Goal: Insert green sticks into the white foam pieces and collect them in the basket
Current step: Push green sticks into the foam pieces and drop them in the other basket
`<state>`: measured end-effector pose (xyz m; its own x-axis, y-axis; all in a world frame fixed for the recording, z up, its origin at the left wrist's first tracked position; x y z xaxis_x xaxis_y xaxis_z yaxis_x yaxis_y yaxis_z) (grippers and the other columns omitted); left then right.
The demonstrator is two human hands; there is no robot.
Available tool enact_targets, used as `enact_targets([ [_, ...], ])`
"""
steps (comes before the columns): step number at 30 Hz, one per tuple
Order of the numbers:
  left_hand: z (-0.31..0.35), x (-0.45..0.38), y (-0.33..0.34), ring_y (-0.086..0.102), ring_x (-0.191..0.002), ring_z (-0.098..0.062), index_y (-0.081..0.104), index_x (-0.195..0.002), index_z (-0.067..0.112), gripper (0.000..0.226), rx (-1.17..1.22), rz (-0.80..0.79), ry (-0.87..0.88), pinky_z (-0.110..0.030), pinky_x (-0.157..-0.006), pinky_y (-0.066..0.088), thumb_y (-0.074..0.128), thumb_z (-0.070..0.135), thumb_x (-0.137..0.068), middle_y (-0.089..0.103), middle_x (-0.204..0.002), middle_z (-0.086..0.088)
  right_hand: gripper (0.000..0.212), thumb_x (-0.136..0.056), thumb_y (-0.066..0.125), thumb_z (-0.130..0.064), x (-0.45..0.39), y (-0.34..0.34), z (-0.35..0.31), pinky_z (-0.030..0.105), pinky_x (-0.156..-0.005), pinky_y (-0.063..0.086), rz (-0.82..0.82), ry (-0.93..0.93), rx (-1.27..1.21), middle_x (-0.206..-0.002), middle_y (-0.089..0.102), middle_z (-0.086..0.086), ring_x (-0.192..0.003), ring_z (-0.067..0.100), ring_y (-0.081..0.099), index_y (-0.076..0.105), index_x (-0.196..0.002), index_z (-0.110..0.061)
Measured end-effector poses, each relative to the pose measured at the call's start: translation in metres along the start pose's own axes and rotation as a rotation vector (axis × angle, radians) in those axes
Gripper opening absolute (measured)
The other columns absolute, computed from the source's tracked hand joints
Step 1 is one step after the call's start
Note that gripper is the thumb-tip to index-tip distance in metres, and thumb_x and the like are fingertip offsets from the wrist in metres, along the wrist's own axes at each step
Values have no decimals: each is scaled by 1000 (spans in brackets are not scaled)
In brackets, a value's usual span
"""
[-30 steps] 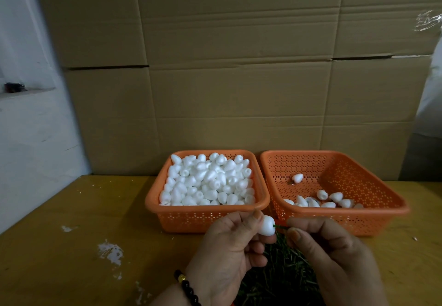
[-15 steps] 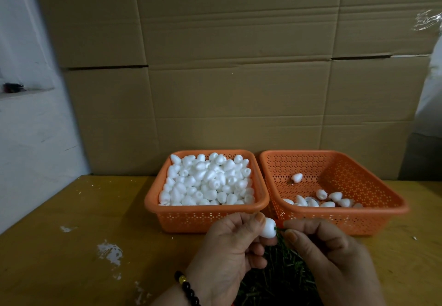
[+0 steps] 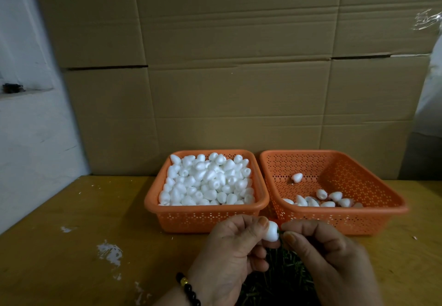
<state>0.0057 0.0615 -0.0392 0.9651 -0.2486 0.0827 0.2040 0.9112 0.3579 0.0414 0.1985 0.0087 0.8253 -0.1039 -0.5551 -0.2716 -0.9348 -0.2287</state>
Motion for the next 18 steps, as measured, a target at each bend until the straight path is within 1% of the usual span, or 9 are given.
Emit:
enact_targets([
  [3, 0, 0, 1, 52, -55, -10, 68, -89, 4, 32, 1, -13, -2, -23, -50, 44, 69, 29, -69, 68, -72, -11, 20, -68, 66, -28, -1, 0, 0, 21, -68, 54, 4, 9, -18, -75, 73, -12, -72, 2, 69, 71, -84, -39],
  [5, 0, 1, 1, 53, -55, -10, 69, -88, 5, 31, 19, -19, -8, -23, -49, 44, 70, 28, -68, 69, -73, -12, 21, -68, 66, -26, -1, 2, 1, 25, -70, 56, 0, 24, -55, -77, 74, -9, -74, 5, 70, 72, -85, -37],
  [8, 0, 1, 1, 54, -56, -11, 71, -87, 7, 29, 58, -49, -26, -24, -50, 45, 72, 27, -65, 70, -76, -14, 23, -68, 67, -20, 1, 4, 7, 32, -77, 56, -15, 56, -142, -84, 75, -2, -81, 12, 72, 73, -90, -24],
  [11, 3, 1, 3, 56, -59, -11, 74, -82, 12, 20, 102, -105, -35, -24, -52, 47, 74, 23, -65, 70, -83, -14, 37, -65, 69, -17, 0, 3, 14, 31, -81, 55, 7, 84, -202, -90, 74, 3, -86, 14, 71, 69, -101, -18],
  [13, 4, 2, 5, 56, -61, -11, 75, -79, 16, 11, 144, -153, -45, -24, -54, 48, 79, 18, -69, 70, -87, -12, 40, -63, 70, -18, -1, 3, 18, 29, -81, 55, 18, 103, -232, -92, 74, 4, -88, 15, 71, 68, -102, -20],
  [16, 6, 2, 9, 58, -65, -14, 76, -82, 16, 17, 232, -226, -70, -25, -56, 50, 78, 14, -65, 69, -91, -13, 40, -61, 72, -22, -1, 3, 21, 28, -82, 55, 20, 115, -253, -93, 74, 3, -90, 14, 70, 71, -100, -24],
  [18, 8, 4, 12, 60, -67, -16, 75, -85, 12, 21, 312, -274, -88, -28, -58, 52, 76, 8, -65, 68, -95, -16, 42, -61, 72, -24, 0, 3, 21, 28, -83, 54, 16, 114, -258, -94, 74, 3, -91, 13, 70, 69, -103, -32],
])
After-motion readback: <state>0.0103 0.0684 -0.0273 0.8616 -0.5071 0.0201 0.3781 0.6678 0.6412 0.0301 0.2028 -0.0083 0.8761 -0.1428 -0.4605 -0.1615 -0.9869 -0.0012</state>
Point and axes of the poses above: each hand's wrist, its own x-axis away from the middle knuckle, its own y-axis out of the palm, z = x × y, the point moved 9 cm from there along -x, towards the middle knuckle
